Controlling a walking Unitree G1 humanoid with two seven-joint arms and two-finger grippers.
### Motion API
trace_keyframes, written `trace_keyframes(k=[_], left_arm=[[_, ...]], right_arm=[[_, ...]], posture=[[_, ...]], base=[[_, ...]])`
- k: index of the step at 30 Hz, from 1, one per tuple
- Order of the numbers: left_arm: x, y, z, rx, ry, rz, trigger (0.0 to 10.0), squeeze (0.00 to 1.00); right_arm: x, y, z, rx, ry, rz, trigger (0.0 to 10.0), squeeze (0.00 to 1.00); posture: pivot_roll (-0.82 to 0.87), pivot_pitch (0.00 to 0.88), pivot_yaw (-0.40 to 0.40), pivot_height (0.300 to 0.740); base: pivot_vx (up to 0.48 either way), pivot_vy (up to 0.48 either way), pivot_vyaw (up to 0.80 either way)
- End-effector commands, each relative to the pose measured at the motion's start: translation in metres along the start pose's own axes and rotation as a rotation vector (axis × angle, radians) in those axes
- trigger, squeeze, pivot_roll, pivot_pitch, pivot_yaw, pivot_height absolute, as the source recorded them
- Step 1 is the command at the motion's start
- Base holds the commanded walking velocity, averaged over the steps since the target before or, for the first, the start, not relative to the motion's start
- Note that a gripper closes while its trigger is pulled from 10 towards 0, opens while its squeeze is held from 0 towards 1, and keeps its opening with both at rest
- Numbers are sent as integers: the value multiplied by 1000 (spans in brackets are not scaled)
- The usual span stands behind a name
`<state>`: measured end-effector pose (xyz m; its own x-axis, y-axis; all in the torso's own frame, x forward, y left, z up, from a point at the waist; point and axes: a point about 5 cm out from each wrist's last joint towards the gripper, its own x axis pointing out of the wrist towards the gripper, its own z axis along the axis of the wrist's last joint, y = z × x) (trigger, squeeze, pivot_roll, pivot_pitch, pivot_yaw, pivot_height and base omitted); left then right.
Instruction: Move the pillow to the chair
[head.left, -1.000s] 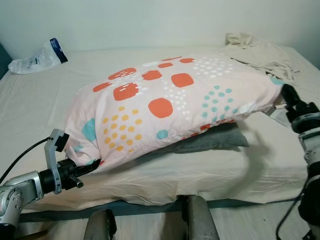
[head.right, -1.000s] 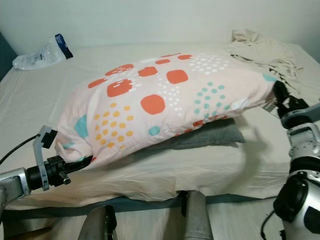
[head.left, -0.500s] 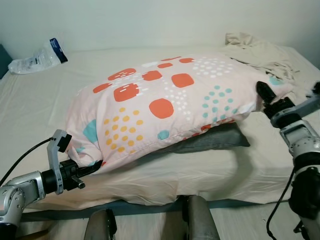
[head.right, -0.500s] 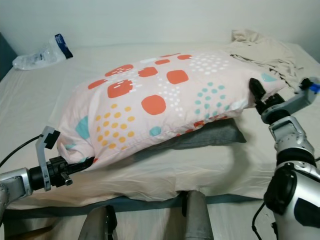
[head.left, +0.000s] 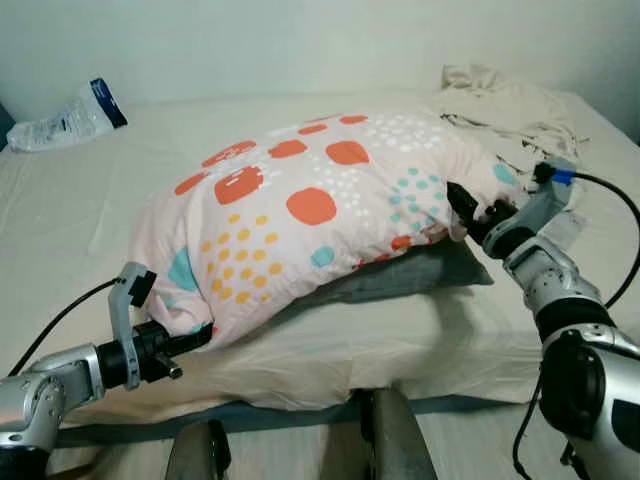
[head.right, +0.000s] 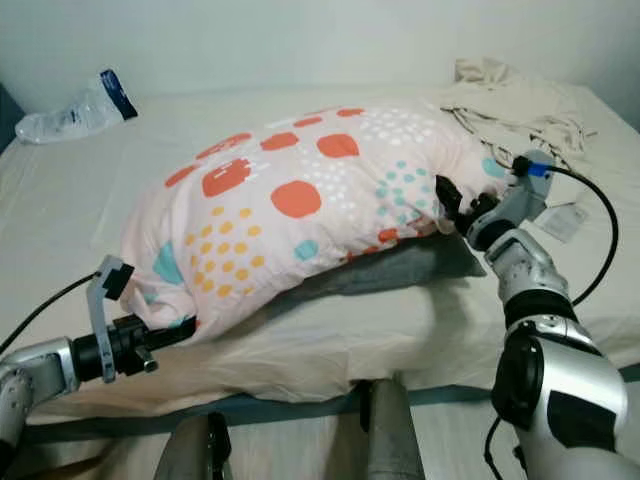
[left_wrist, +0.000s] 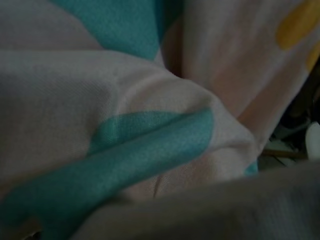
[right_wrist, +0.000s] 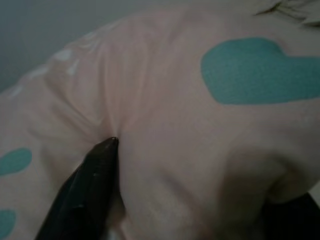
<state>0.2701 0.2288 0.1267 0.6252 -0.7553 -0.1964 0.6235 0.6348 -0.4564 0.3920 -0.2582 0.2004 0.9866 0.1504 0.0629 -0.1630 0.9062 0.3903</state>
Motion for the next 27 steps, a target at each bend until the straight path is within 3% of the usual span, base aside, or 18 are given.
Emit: trace_keyframes(k=[1, 2, 12, 13, 16, 17, 19, 23, 27], left_arm=[[7, -5, -5, 1, 15, -26, 0, 0], [16, -8, -2, 18, -32, -12, 0, 0], [40, -13, 6, 96, -223, 158, 0, 0], [45, -15, 10, 92, -315, 217, 0, 0], [47, -17, 13, 90, -373, 256, 0, 0], [54, -24, 16, 44, -478, 287, 0, 0], [59, -29, 17, 11, -549, 315, 0, 0], [74, -38, 16, -23, -611, 360, 0, 0], [90, -49, 13, -36, -592, 332, 0, 0]], right_arm=[[2, 6, -13, -14, 36, 9, 0, 0], [2, 6, -9, -59, -36, -27, 0, 0], [-2, 16, -23, -256, -103, -47, 0, 0], [-4, 24, -29, -305, -128, -24, 0, 0], [-5, 30, -33, -321, -147, -12, 0, 0], [-8, 38, -40, -356, -165, 9, 0, 0], [-10, 45, -46, -378, -176, 28, 0, 0], [-16, 58, -56, -395, -197, 50, 0, 0], [-20, 71, -69, -471, -178, 109, 0, 0]], posture=[[-50, 210, -15, 581], [-52, 193, -24, 581], [-47, 165, -40, 581], [-42, 148, -46, 581], [-41, 146, -47, 581], [-35, 135, -49, 581], [-30, 126, -51, 581], [-24, 107, -51, 581], [-23, 96, -48, 581]], base=[[0, 0, 0], [0, 0, 0], [0, 0, 0], [0, 0, 0], [0, 0, 0], [0, 0, 0], [0, 0, 0], [0, 0, 0], [0, 0, 0]])
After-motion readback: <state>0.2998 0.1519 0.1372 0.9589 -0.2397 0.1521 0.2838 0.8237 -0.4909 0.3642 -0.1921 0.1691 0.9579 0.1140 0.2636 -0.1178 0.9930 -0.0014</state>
